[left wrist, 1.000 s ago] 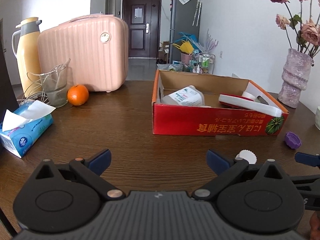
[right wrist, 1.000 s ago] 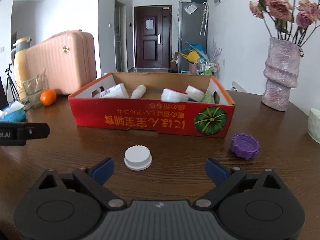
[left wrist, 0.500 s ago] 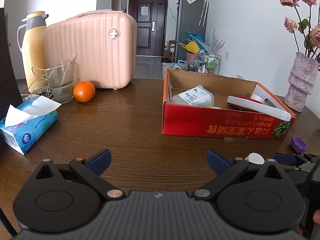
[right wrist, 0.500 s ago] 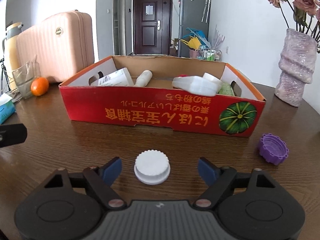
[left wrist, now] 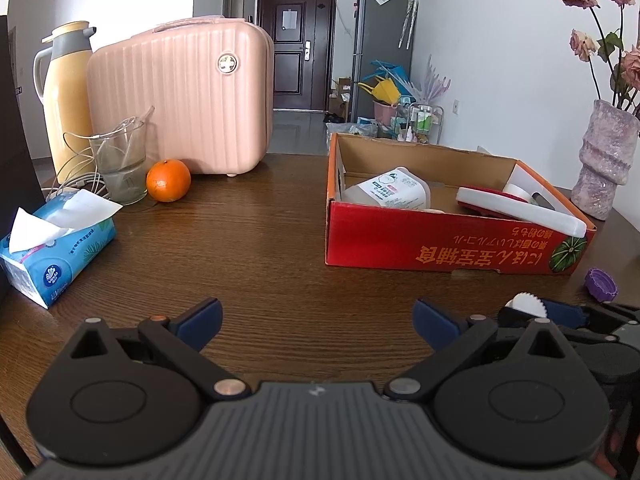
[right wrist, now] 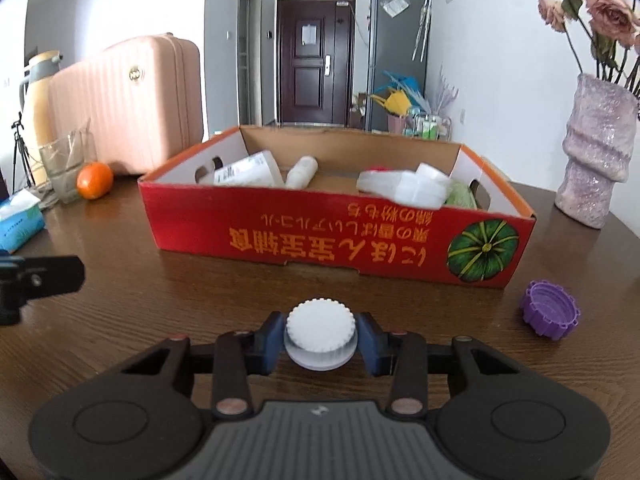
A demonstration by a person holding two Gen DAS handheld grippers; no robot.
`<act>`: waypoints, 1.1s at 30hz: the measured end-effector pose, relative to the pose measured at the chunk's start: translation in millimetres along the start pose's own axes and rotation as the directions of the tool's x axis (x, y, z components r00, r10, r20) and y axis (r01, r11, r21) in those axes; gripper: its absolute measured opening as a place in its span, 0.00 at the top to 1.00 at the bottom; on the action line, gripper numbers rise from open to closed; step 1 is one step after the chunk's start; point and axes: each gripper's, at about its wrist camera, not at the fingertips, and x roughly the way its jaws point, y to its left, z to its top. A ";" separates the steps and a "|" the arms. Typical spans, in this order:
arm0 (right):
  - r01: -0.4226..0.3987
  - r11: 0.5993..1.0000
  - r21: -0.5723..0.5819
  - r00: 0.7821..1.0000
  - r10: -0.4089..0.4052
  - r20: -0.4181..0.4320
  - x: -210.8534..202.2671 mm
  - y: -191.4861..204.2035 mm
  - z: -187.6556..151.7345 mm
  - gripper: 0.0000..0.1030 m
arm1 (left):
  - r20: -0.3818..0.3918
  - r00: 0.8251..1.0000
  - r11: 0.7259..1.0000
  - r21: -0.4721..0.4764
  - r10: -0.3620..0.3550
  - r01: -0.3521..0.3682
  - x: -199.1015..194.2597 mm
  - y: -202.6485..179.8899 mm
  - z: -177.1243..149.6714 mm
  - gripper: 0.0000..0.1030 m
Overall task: Organize rigid objects
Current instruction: 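Move the left tool to the purple cap and close on it while the right tool holds the white cap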
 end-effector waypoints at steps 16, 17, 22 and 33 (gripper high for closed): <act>-0.009 0.999 0.040 0.994 0.005 0.107 -41.9 -21.3 1.1 0.62 | -0.002 1.000 1.000 0.000 0.003 -0.003 1.1 -0.5 -1.0 0.00; -0.008 0.999 0.043 0.994 0.003 0.111 -44.2 -23.1 0.5 0.62 | -0.002 1.000 1.000 0.000 0.003 -0.003 1.3 -0.6 -1.2 0.00; 0.011 0.998 0.057 0.992 -0.018 0.128 -52.6 -34.0 -2.3 0.62 | -0.001 1.000 1.000 0.000 0.003 -0.003 1.1 -0.3 -1.0 0.00; 0.028 0.995 0.096 0.988 -0.042 0.151 -64.0 -56.5 -5.5 0.62 | 0.017 1.000 1.000 0.010 0.009 -0.009 -1.1 -5.3 -2.9 0.00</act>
